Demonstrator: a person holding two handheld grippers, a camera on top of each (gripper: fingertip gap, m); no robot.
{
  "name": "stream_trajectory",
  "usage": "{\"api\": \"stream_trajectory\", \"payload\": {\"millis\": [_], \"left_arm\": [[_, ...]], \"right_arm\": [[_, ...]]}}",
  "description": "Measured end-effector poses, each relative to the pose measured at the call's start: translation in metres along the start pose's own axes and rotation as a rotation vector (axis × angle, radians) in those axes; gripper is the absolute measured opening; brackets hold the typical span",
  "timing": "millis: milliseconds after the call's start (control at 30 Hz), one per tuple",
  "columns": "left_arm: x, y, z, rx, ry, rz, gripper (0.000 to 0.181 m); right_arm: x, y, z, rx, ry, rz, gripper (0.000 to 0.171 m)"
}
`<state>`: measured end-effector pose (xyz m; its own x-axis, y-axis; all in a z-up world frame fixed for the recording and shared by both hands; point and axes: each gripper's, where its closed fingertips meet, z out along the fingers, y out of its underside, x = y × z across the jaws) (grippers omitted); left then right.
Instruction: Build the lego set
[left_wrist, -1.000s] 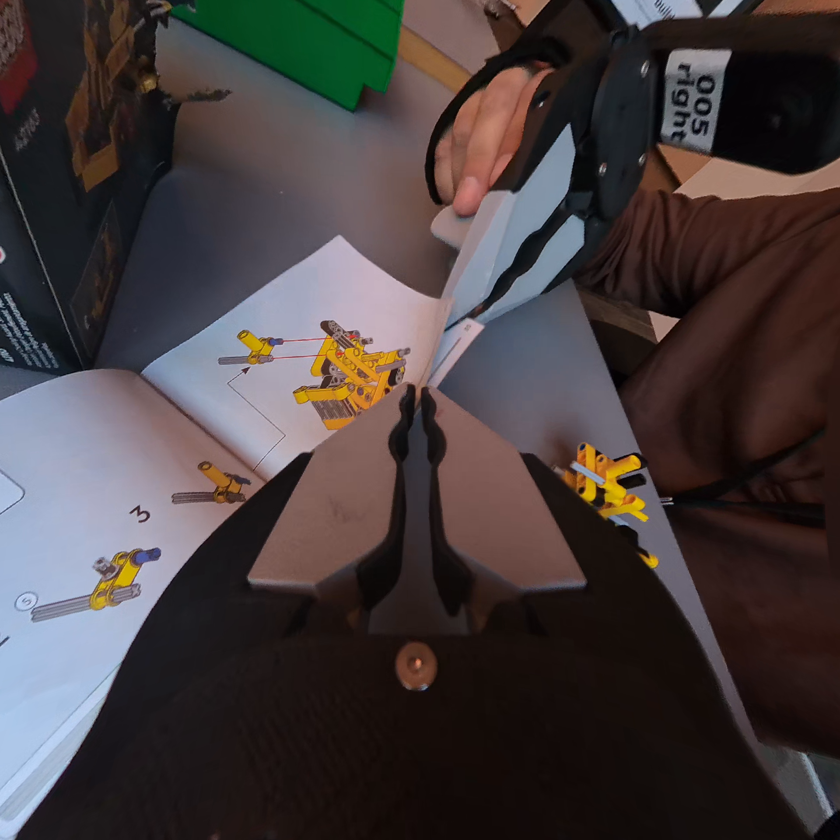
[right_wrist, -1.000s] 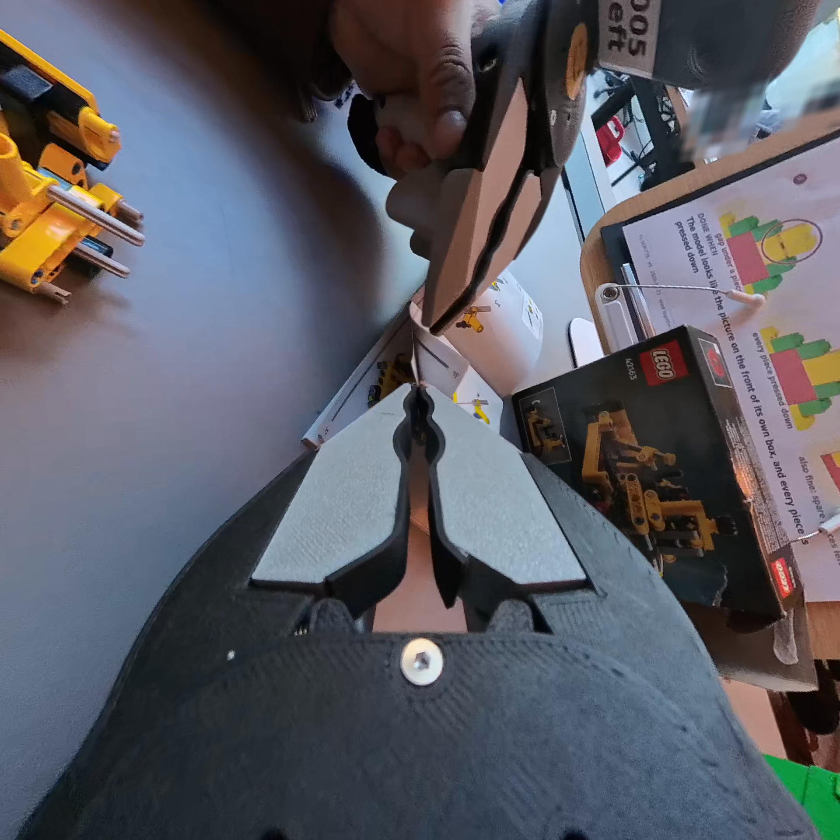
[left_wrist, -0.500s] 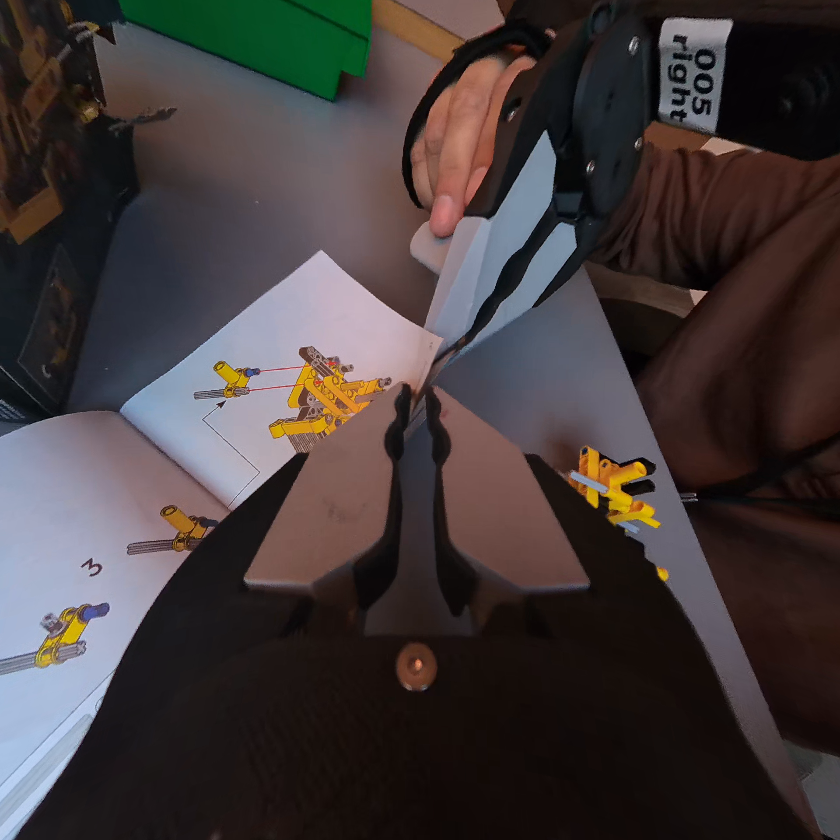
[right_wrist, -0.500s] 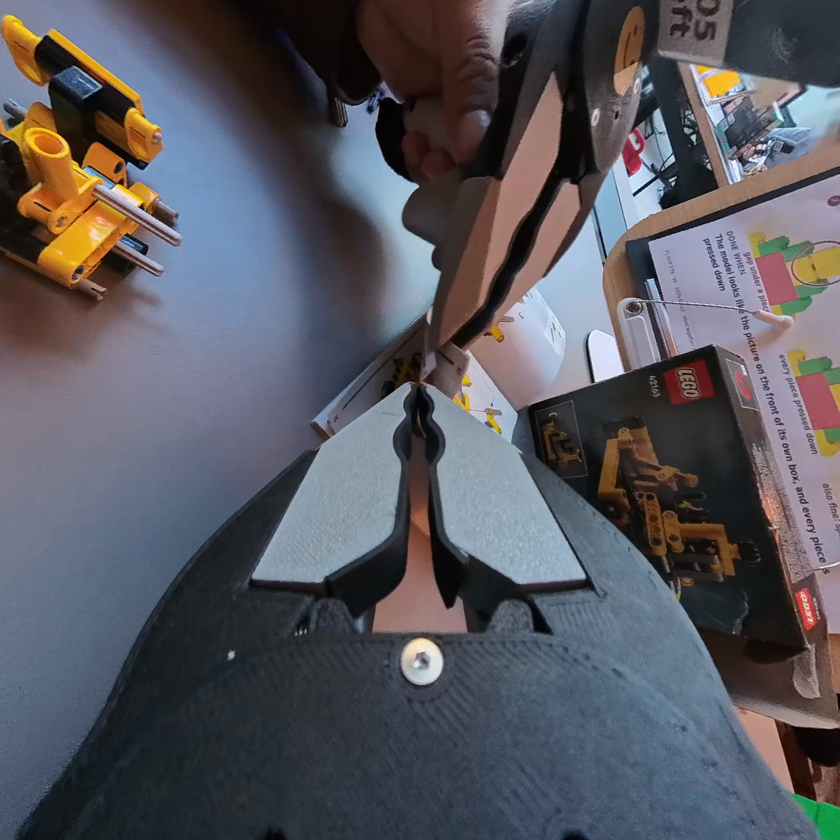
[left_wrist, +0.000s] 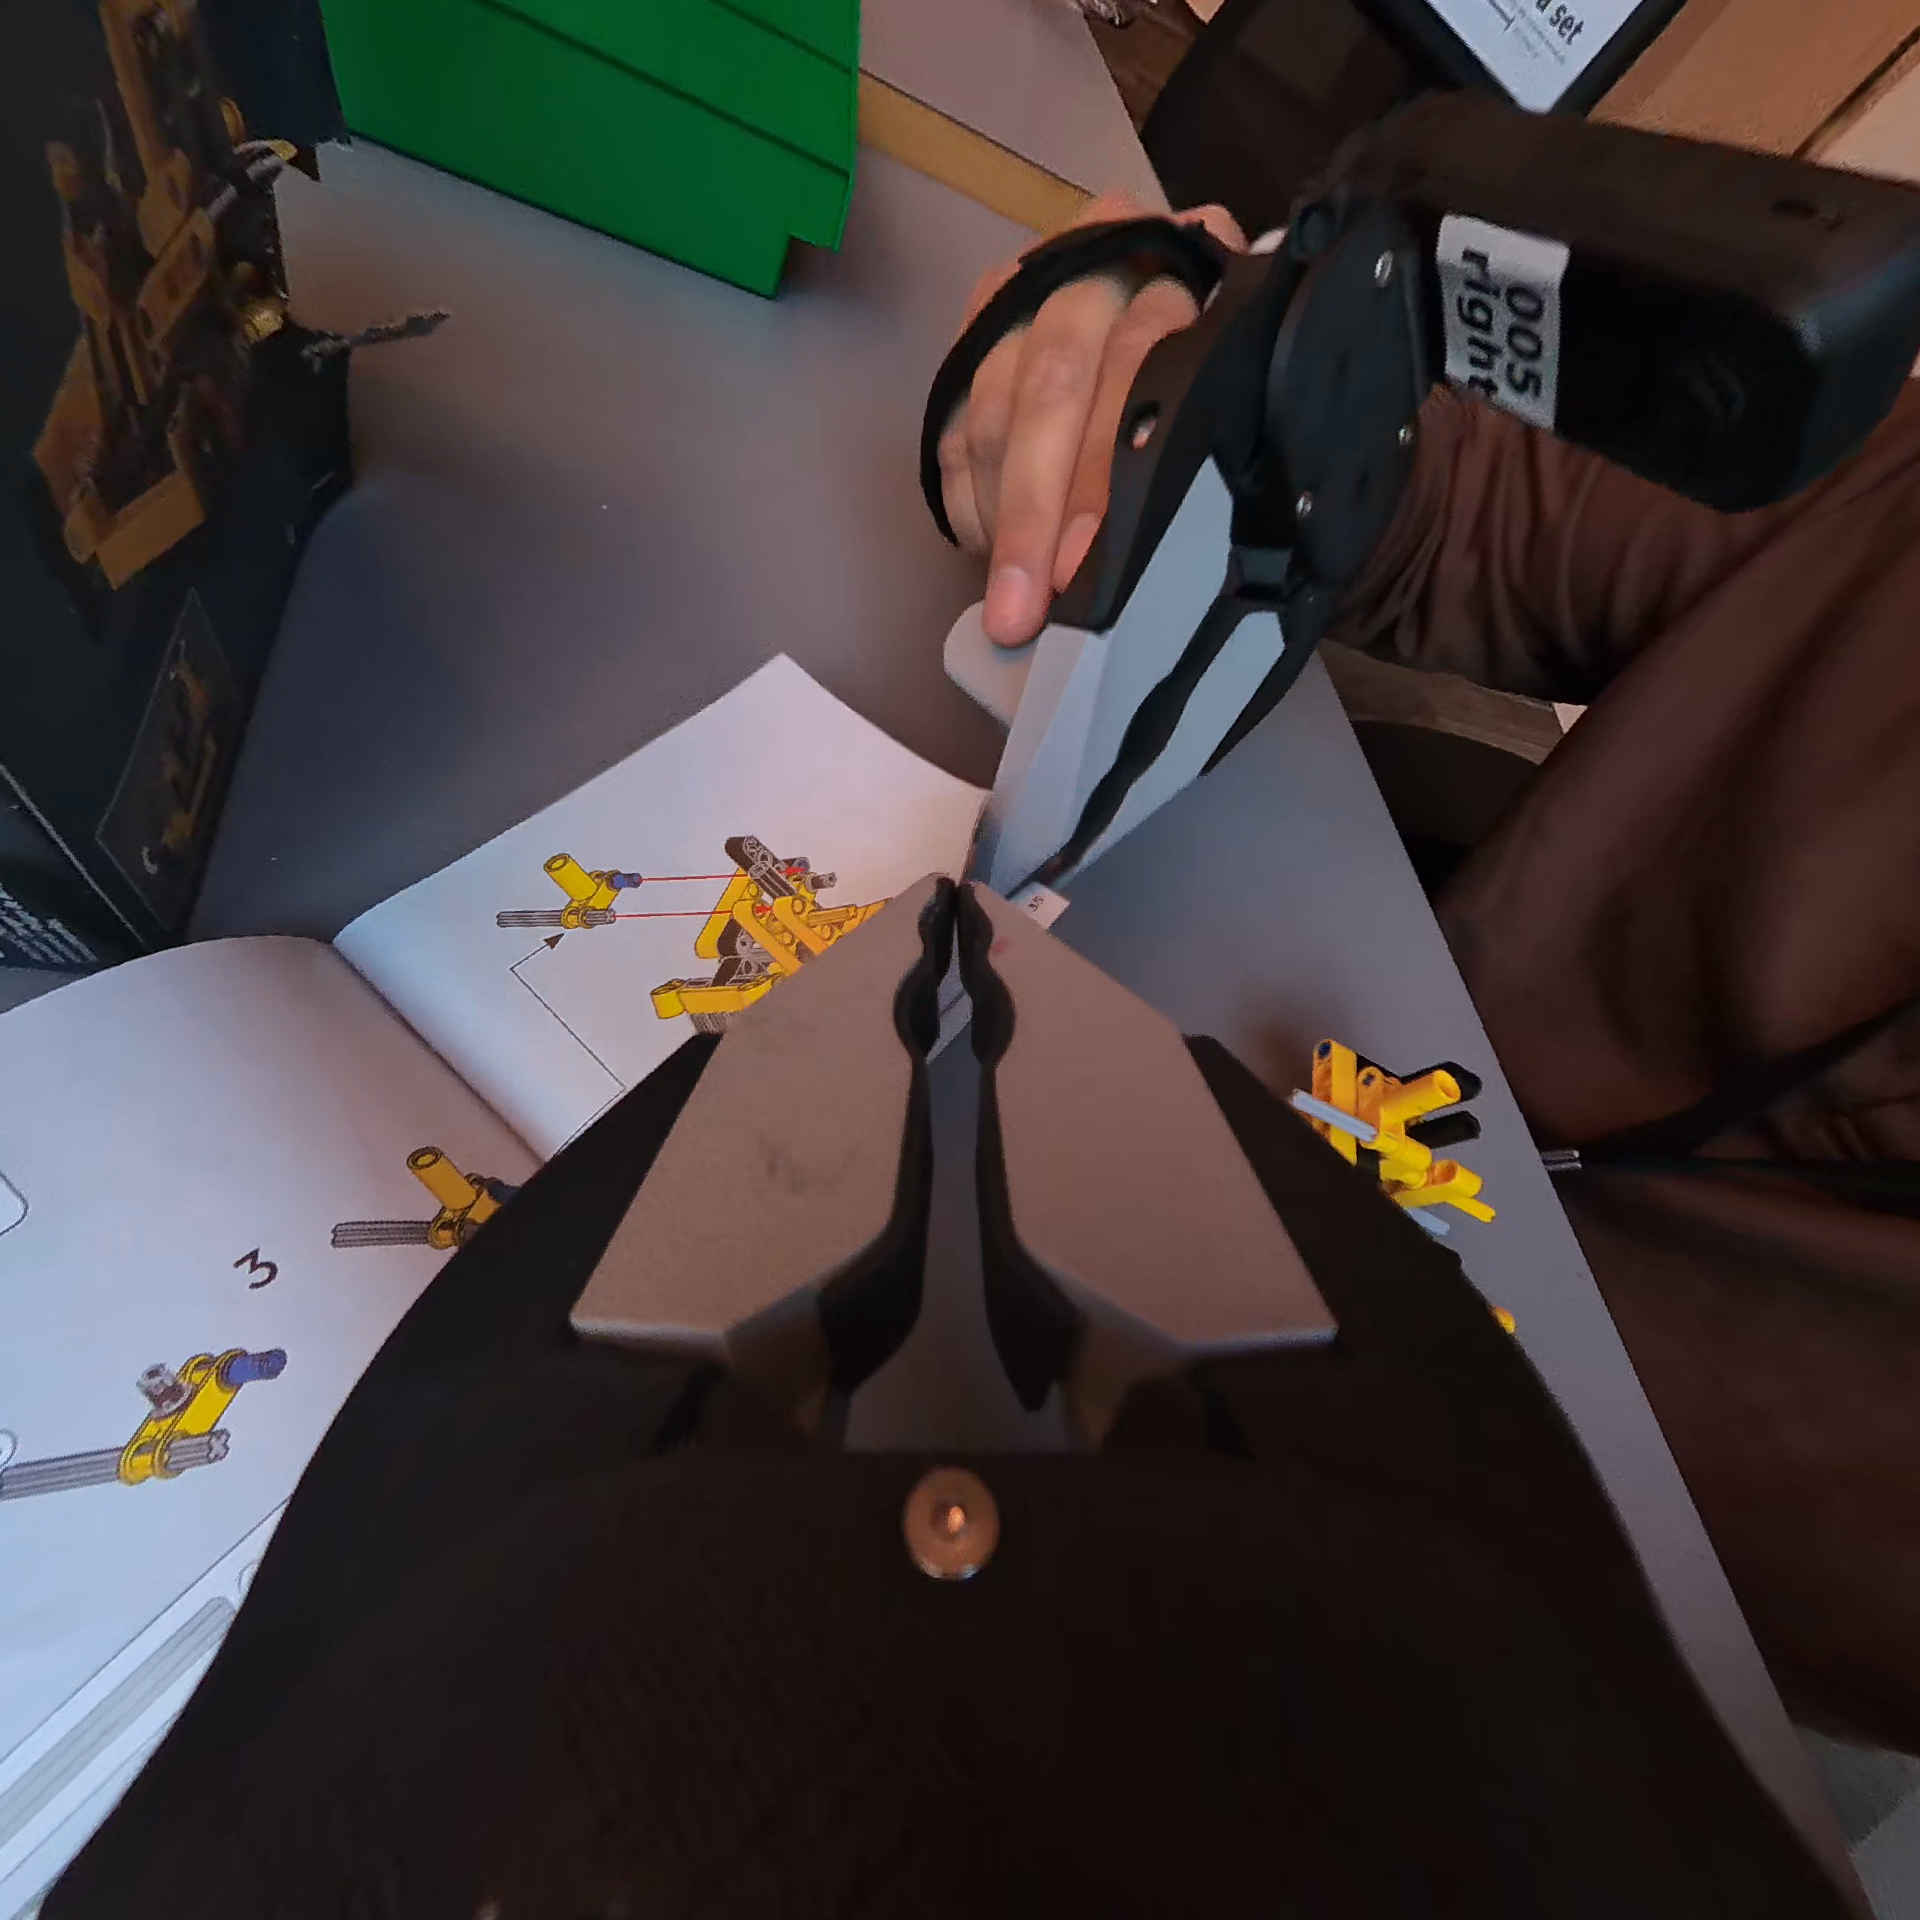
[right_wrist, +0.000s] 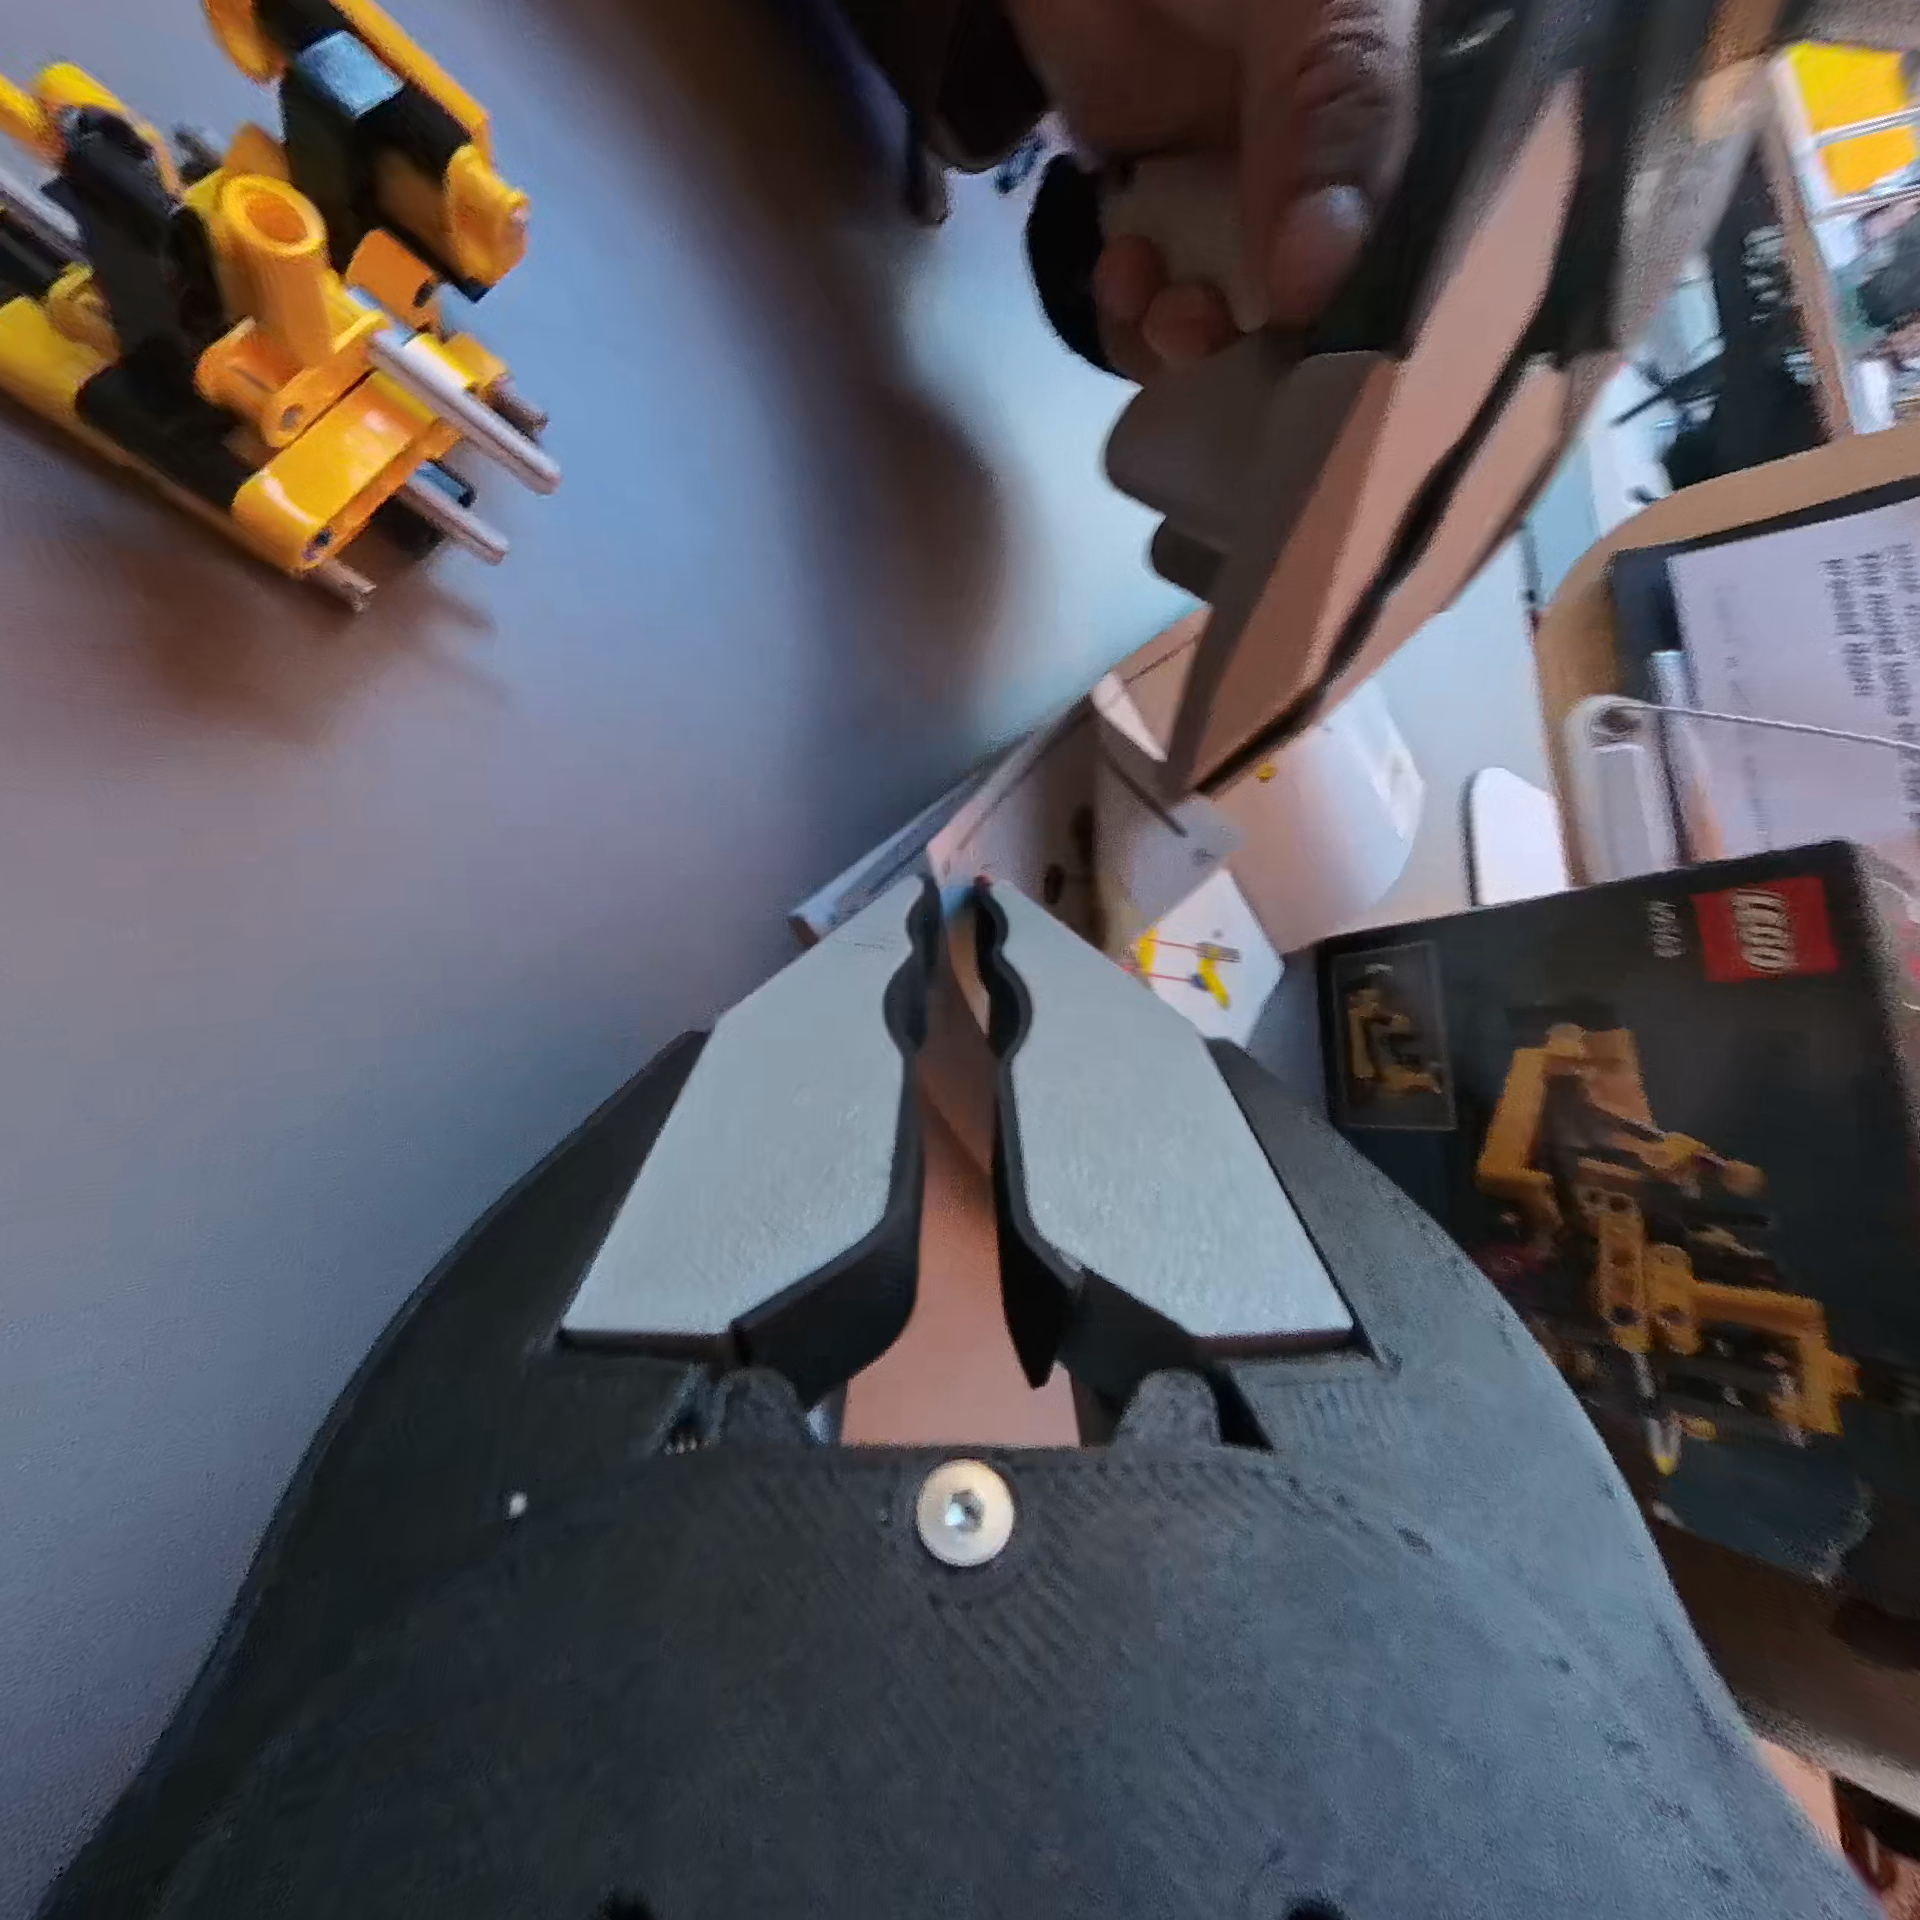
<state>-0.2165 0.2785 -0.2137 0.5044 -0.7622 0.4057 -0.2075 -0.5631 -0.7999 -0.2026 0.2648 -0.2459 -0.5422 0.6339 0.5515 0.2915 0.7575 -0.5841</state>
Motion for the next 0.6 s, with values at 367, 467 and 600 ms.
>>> {"api": "stream_trajectory", "payload": {"millis": [367,467,600], "left_arm": [[-0.002,0.002,0.001,0.003,0.01,-0.025,0.0],[-0.001,0.003,0.003,-0.003,0.012,-0.024,0.0],[0.0,0.004,0.002,-0.007,0.016,-0.009,0.0]], "right_arm": [[0.029,-0.02,-0.024,0.137,0.102,0.098,0.03],[0.027,-0.012,-0.015,0.077,0.106,0.09,0.026],[0.033,0.003,-0.007,0.006,0.13,0.131,0.023]]}}
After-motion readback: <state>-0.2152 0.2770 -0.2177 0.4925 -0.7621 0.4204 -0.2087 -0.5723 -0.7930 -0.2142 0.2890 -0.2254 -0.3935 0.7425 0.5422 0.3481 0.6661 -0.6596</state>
